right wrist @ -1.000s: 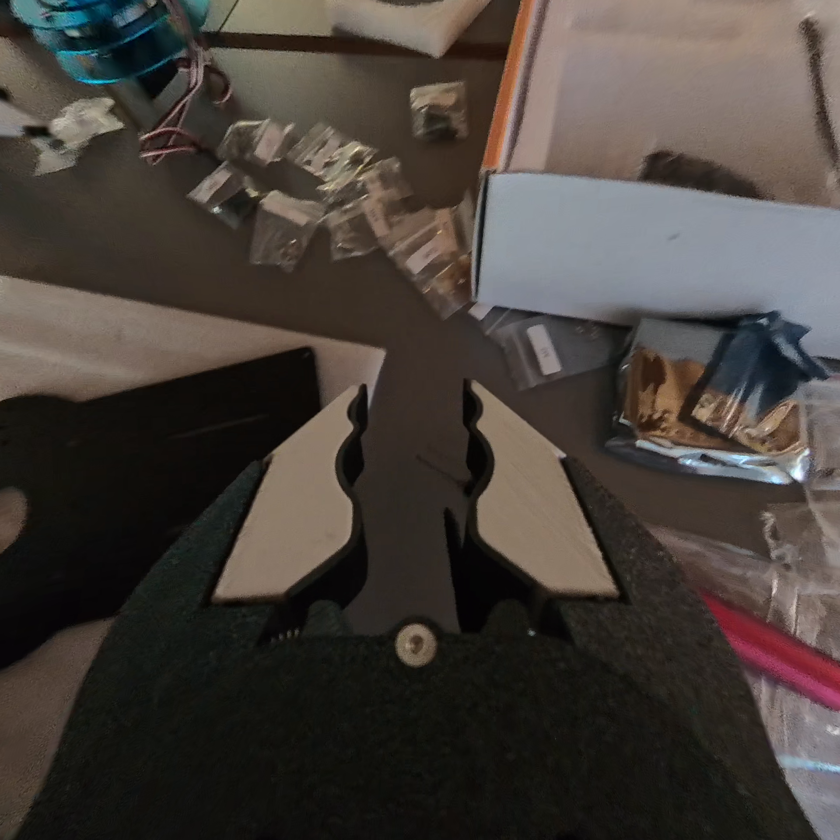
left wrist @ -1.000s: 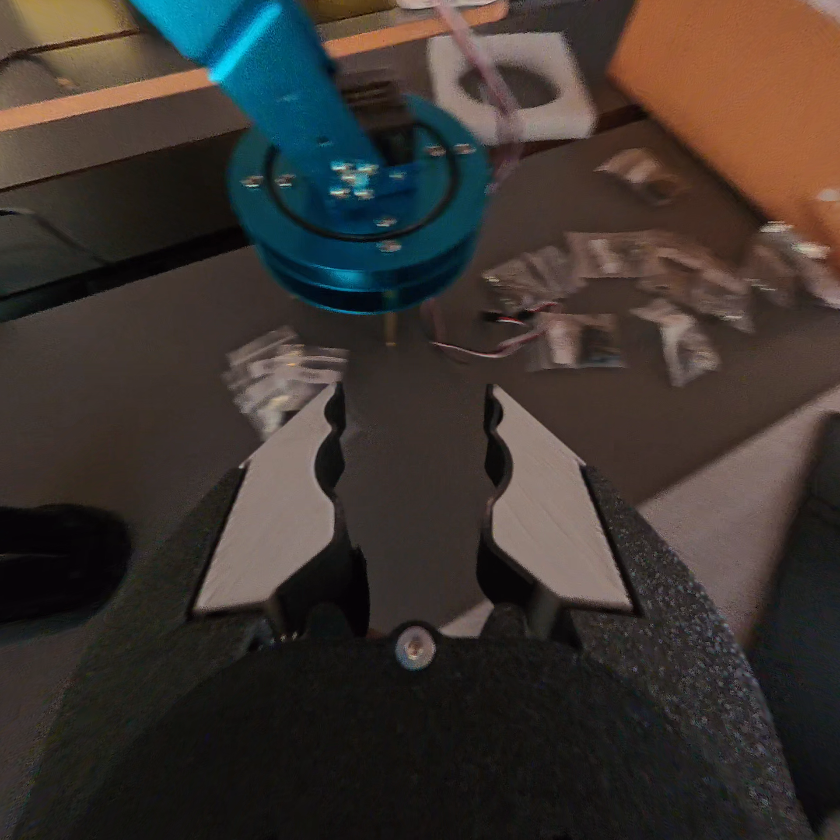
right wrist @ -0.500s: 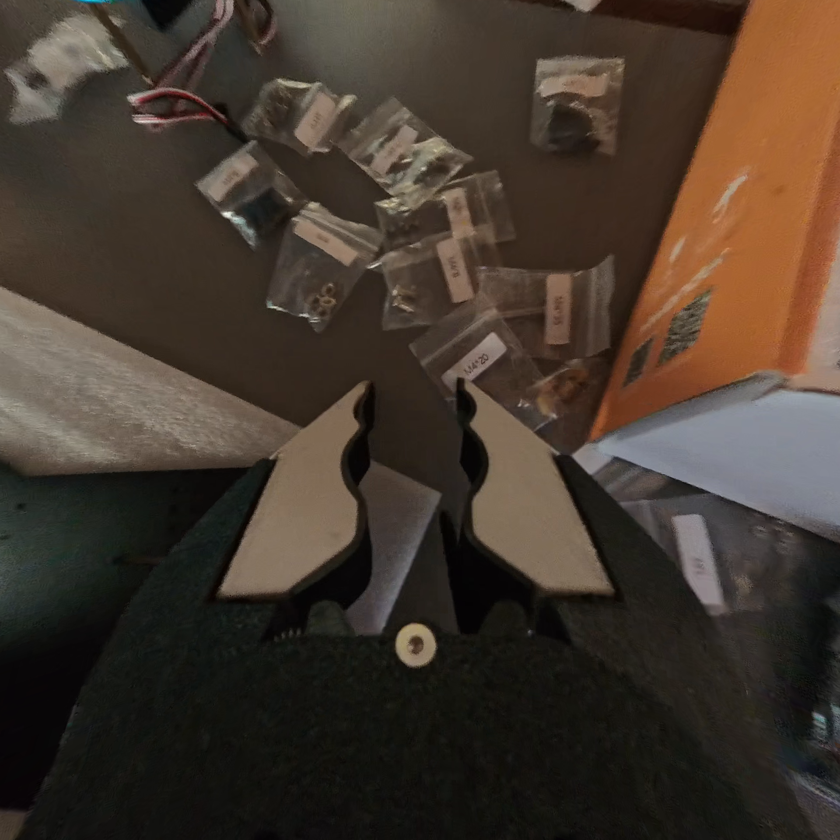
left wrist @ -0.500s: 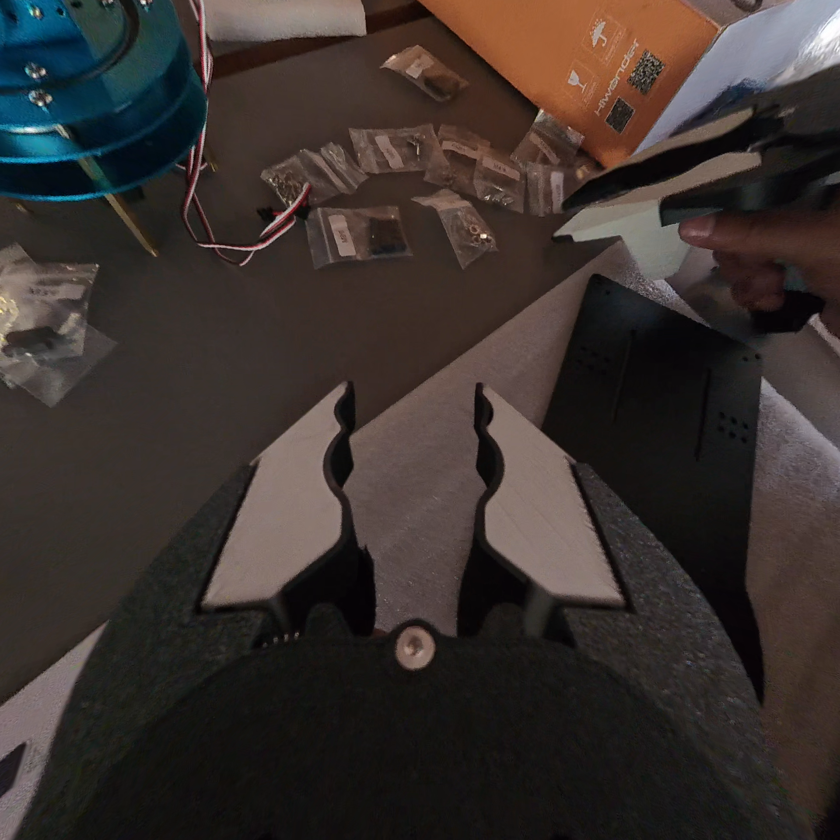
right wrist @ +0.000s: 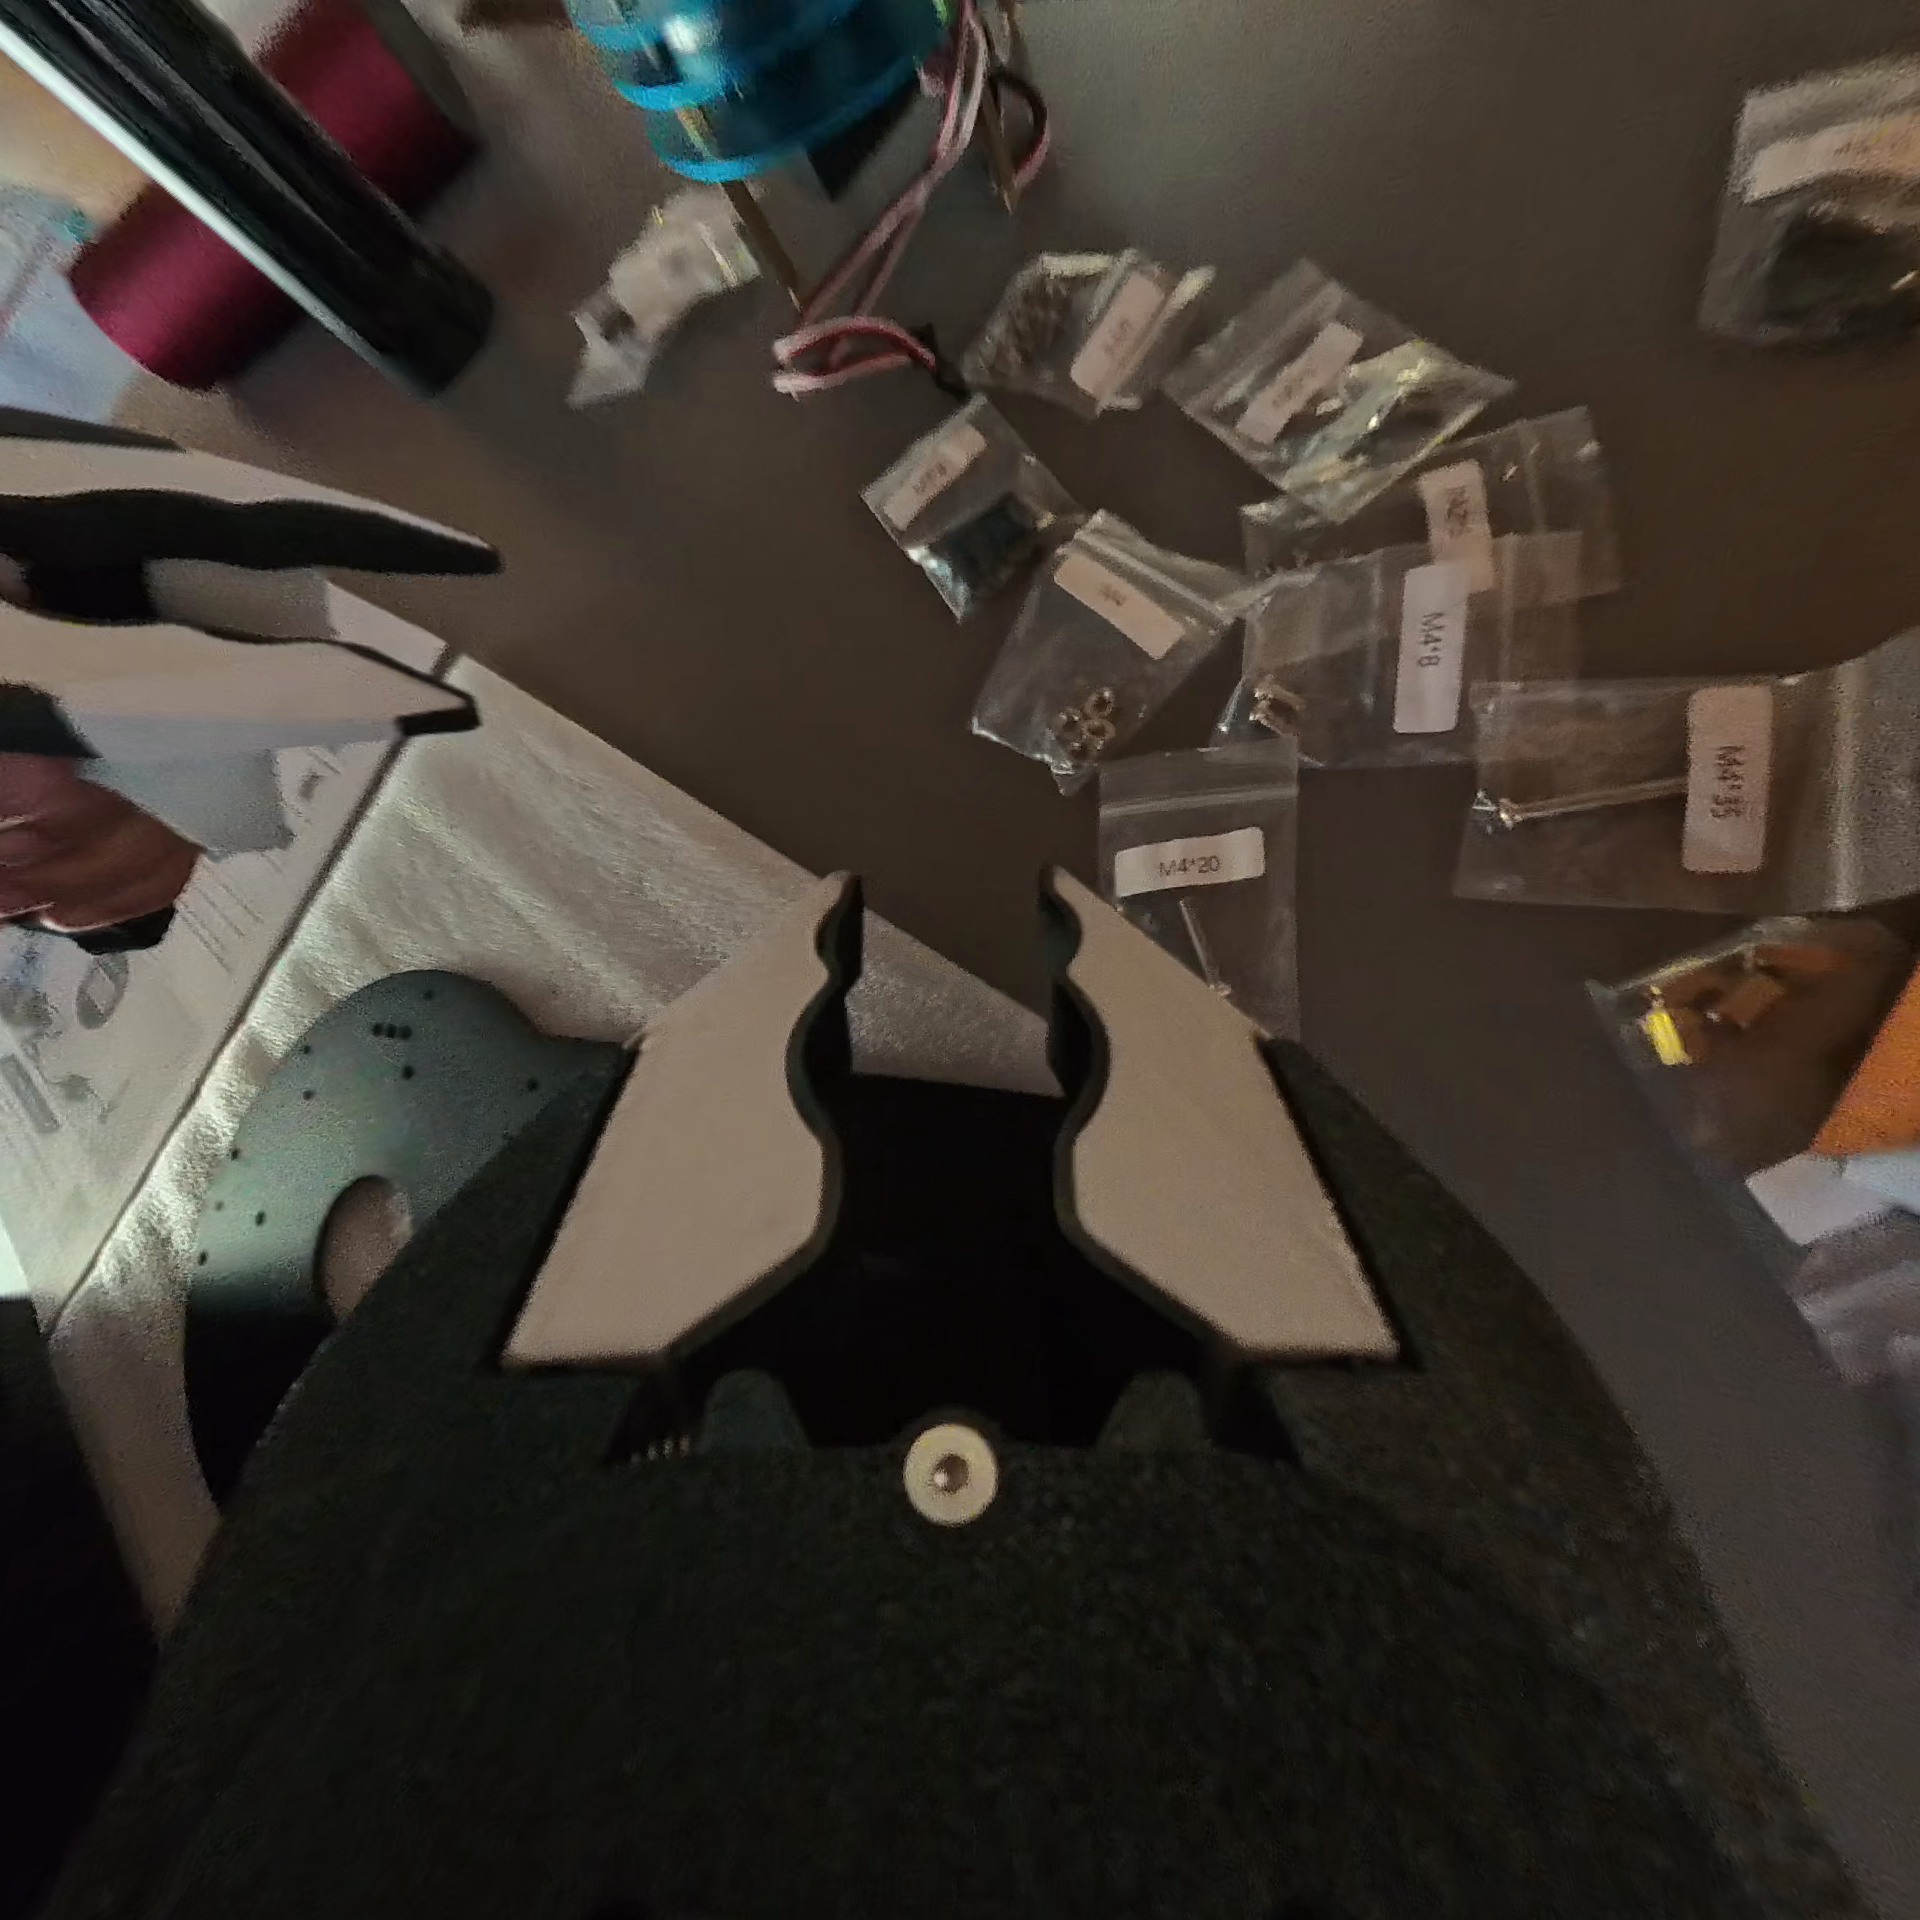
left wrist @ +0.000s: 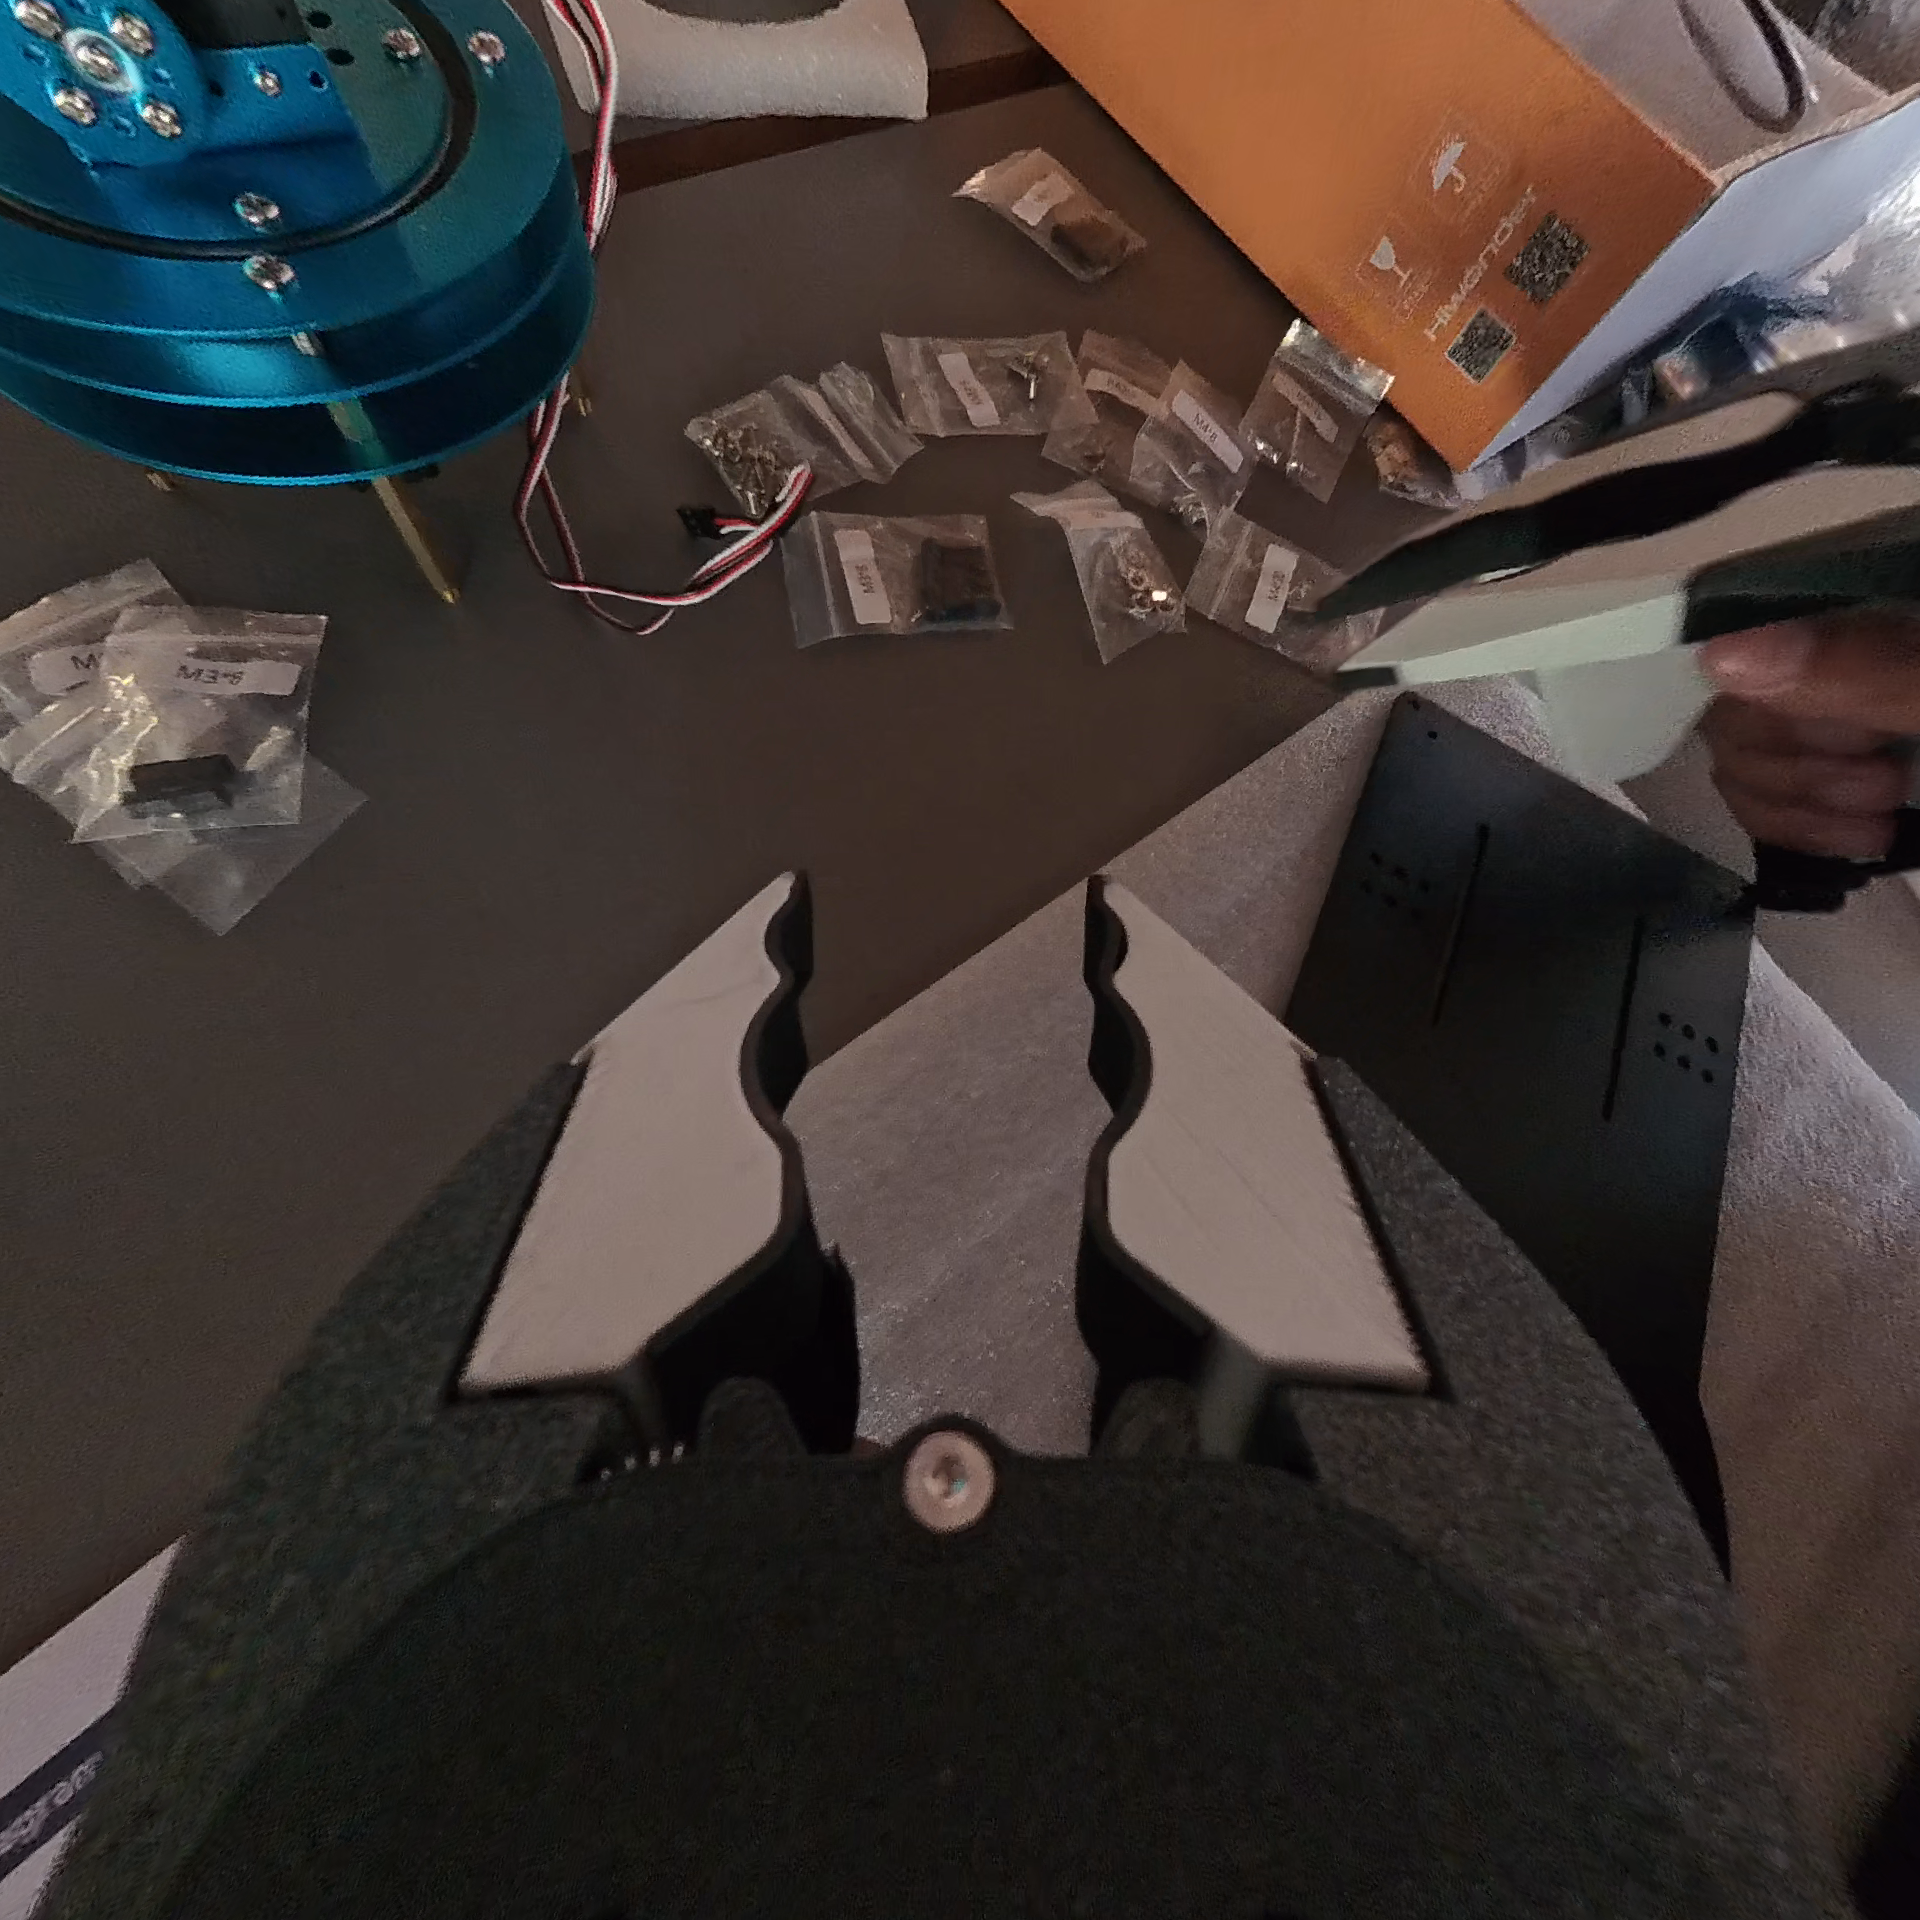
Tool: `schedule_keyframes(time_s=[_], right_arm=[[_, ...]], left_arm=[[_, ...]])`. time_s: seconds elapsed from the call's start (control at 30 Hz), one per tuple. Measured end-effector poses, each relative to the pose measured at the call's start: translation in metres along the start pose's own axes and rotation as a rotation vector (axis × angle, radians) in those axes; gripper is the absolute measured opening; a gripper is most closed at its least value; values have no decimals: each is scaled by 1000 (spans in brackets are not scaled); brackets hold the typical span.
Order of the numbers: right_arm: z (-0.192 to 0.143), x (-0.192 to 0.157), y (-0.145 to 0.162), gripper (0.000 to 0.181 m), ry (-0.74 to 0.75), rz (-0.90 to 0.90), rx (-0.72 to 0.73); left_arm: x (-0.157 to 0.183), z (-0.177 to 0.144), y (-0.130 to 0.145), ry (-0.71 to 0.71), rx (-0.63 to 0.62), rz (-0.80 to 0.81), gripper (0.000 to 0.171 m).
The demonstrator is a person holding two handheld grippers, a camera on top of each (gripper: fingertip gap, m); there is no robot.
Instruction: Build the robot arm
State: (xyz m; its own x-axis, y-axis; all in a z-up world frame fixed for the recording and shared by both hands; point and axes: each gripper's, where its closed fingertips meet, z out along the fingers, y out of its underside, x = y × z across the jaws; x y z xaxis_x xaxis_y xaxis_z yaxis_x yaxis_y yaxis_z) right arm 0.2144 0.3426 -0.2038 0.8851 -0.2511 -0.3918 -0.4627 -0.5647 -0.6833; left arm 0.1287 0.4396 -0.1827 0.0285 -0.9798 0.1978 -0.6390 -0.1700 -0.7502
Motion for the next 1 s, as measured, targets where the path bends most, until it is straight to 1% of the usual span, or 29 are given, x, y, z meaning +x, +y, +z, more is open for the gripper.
schedule_keyframes(time_s=[0.07, 0.1, 0.2, 0.27, 0.33, 0.43, 0.53, 0.6, 0.7, 0.73, 0.8, 0.87, 0.93, 0.97, 1.0], right_arm=[[-21, 3, 0, 29, 51, -14, 77], [-35, 14, 4, 28, 116, -14, 100], [-87, 59, 18, 29, 315, 19, 160], [-121, 90, 28, 29, 408, 66, 184], [-145, 114, 39, 31, 468, 108, 174], [-163, 125, 47, 31, 498, 121, 164], [-161, 118, 59, 27, 489, 106, 123], [-151, 109, 62, 30, 468, 116, 112], [-119, 90, 46, 40, 429, 68, 94], [-108, 88, 38, 42, 451, 24, 76], [-92, 92, 20, 43, 520, -35, 62], [-74, 99, 10, 43, 532, -17, 53], [-59, 108, 10, 45, 528, 20, 22], [-56, 112, 13, 39, 540, 33, 2], [-53, 114, 16, 41, 537, 47, -17]], left_arm=[[-3, -2, 1, -9, -13, 10, 52], [-5, -3, 2, -17, -19, 15, 52], [-8, -4, 2, -27, -31, 14, 52], [-8, -3, 2, -18, -33, 3, 52], [-6, 0, 1, -9, -36, 0, 52], [-3, 2, 0, -10, -42, 13, 52], [-1, 1, -2, -16, -38, 25, 52], [1, -1, -1, -17, -35, 24, 51], [3, -4, 1, -14, -34, 20, 51], [4, -5, 1, -17, -31, 19, 51], [5, -8, 1, -20, -24, 15, 50], [5, -13, 0, -25, -9, 7, 50], [4, -19, 1, -35, 4, 0, 50], [2, -22, 2, -42, 7, -3, 50], [0, -25, 4, -52, 8, -7, 51]])
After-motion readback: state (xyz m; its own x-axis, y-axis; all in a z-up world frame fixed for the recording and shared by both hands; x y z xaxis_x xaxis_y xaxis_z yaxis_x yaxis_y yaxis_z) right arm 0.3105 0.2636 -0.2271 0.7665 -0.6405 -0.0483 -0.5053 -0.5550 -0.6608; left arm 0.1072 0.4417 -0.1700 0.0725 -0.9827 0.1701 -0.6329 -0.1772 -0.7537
